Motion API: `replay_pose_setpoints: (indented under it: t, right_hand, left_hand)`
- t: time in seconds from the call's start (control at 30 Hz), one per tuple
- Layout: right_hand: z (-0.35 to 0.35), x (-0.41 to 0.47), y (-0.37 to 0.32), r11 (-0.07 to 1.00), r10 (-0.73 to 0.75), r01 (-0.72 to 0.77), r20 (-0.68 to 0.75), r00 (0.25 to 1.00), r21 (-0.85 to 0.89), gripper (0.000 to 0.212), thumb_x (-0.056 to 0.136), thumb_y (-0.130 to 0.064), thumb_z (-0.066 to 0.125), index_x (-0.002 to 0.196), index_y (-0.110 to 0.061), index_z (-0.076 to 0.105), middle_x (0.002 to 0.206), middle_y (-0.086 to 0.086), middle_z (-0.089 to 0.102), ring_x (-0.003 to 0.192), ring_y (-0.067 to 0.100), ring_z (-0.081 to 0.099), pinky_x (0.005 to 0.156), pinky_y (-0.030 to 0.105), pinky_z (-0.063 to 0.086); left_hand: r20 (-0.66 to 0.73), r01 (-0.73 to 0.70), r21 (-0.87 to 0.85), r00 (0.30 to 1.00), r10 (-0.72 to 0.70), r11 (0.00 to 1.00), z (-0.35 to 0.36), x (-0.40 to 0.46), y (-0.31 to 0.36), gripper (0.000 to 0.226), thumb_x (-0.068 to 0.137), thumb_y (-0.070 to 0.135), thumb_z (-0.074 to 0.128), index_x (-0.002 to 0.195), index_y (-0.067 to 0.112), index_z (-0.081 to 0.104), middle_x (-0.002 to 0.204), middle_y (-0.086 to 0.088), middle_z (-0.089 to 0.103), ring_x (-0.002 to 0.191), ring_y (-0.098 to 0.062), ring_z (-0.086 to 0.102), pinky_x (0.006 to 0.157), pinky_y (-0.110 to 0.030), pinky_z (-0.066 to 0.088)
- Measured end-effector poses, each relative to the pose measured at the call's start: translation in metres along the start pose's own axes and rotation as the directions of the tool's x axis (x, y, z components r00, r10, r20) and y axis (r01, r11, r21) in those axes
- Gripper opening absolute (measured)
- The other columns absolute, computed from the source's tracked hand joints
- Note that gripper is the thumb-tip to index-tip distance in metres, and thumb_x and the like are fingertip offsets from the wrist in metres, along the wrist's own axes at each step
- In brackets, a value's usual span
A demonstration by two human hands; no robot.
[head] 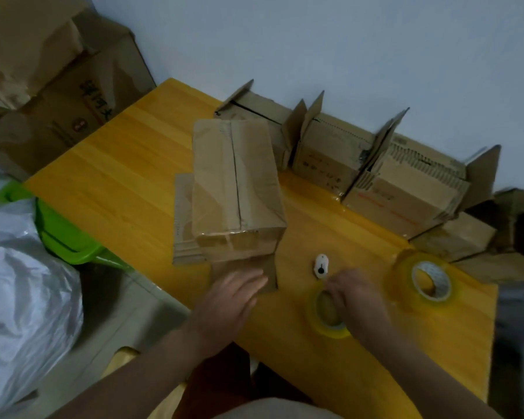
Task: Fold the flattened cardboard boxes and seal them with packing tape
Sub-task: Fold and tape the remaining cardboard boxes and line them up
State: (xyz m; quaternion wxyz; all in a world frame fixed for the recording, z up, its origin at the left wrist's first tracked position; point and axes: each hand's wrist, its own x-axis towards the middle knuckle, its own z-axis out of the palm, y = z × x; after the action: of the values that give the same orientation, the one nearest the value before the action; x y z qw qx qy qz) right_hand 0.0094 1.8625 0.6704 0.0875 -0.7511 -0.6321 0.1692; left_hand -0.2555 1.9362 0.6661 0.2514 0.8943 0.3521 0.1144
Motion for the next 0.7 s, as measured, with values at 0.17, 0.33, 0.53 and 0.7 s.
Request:
replay_pose_setpoints:
  t: [0.17, 0.33, 0.53, 0.7]
  right_hand:
    - [0.041, -0.045, 0.011, 0.954, 0.009, 0.086, 0.315, 0.949, -0.288, 0.05, 0.049, -0.053, 0.088, 0.083, -0.02, 0.07, 0.076, -0.002, 0.064, 0.074, 0.019, 0.063, 0.072, 0.031, 0.055]
    - [0.039, -0.04, 0.01, 0.978, 0.074, -0.01, 0.305, 0.949, -0.208, 0.039, 0.095, -0.025, 0.053, 0.134, -0.024, 0.048, 0.13, -0.001, 0.058, 0.125, 0.014, 0.048, 0.117, 0.033, -0.009]
    - [-0.042, -0.034, -0.016, 0.936, -0.069, -0.079, 0.397, 0.915, 0.344, 0.045, 0.093, -0.02, 0.057, 0.137, -0.015, 0.046, 0.133, -0.015, 0.036, 0.127, -0.005, 0.017, 0.11, 0.015, 0.013]
    - [-0.06, -0.025, -0.028, 0.874, -0.143, -0.072, 0.396, 0.907, 0.481, 0.043, 0.087, -0.023, 0.064, 0.128, -0.024, 0.053, 0.122, -0.025, 0.046, 0.117, -0.007, 0.044, 0.086, -0.002, 0.033]
  left_hand:
    - [0.424, 0.436, -0.081, 0.829, -0.365, 0.896, 0.025, -0.006, 0.012, 0.055, 0.103, 0.03, 0.042, 0.153, 0.031, 0.018, 0.159, 0.008, 0.021, 0.145, -0.012, 0.021, 0.114, -0.027, 0.023]
    - [0.487, 0.59, -0.137, 0.739, -0.464, 0.796, 0.034, 0.018, 0.024, 0.061, 0.102, 0.025, 0.045, 0.154, 0.03, 0.015, 0.16, 0.005, 0.02, 0.145, -0.019, 0.024, 0.112, -0.032, 0.031]
    - [0.401, 0.608, -0.546, 0.794, -0.458, 0.576, 0.003, 0.043, 0.043, 0.047, 0.105, 0.011, 0.033, 0.15, 0.023, 0.029, 0.152, 0.008, 0.034, 0.141, -0.014, 0.03, 0.109, -0.027, 0.028]
    - [0.323, 0.506, -0.684, 0.856, -0.403, 0.526, -0.027, 0.041, 0.051, 0.037, 0.105, 0.014, 0.037, 0.135, 0.027, 0.054, 0.138, 0.011, 0.051, 0.128, -0.006, 0.044, 0.108, -0.027, 0.036]
